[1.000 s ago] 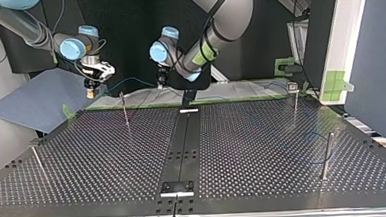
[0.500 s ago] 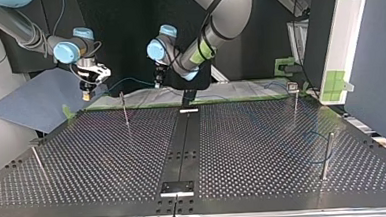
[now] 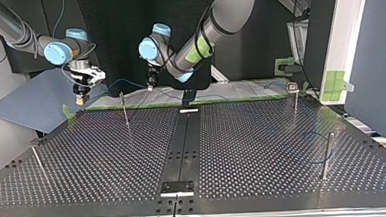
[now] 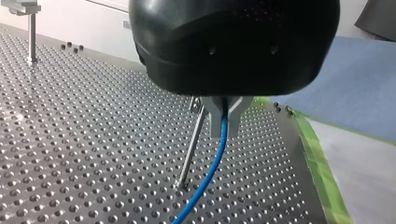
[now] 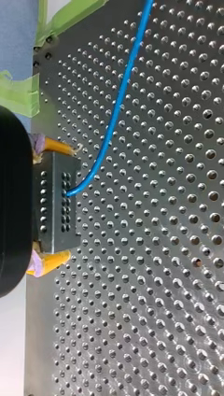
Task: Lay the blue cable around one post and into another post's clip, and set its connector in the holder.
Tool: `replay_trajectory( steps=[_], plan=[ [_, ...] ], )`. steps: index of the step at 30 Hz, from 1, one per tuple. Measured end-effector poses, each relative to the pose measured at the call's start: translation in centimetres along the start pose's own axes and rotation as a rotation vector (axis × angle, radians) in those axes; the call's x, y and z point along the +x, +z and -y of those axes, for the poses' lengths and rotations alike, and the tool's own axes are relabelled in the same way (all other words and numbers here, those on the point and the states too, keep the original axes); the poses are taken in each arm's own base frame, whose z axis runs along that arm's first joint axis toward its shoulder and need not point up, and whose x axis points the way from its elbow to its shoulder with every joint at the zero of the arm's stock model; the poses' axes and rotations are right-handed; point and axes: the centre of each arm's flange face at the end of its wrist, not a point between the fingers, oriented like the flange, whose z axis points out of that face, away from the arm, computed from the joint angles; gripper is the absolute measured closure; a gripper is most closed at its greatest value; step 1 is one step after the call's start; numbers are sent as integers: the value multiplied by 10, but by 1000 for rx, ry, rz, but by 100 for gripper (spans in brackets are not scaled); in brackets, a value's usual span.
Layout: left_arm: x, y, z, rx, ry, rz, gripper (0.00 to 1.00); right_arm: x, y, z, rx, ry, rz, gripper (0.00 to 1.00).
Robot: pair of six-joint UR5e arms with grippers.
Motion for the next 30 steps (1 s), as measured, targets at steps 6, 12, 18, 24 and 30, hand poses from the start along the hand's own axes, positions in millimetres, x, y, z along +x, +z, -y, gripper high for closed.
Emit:
replay_trajectory(
  steps=[6,12,18,24,30],
  plan=[
    [2,-4,4,3,3,-4,100,0,0,0,0,2,1,75],
    [1,-2,0,-6,-4,-2,100,1,2,-2,10,22,-16,75],
    [-1,1,-6,-16,-19,0,100,3,4,-4,24,35,-32,75],
    [-2,4,-10,-21,-37,1,100,3,5,-7,29,46,-38,75],
    [-3,7,-15,-27,-50,2,100,2,5,-8,36,49,-36,75]
  ],
)
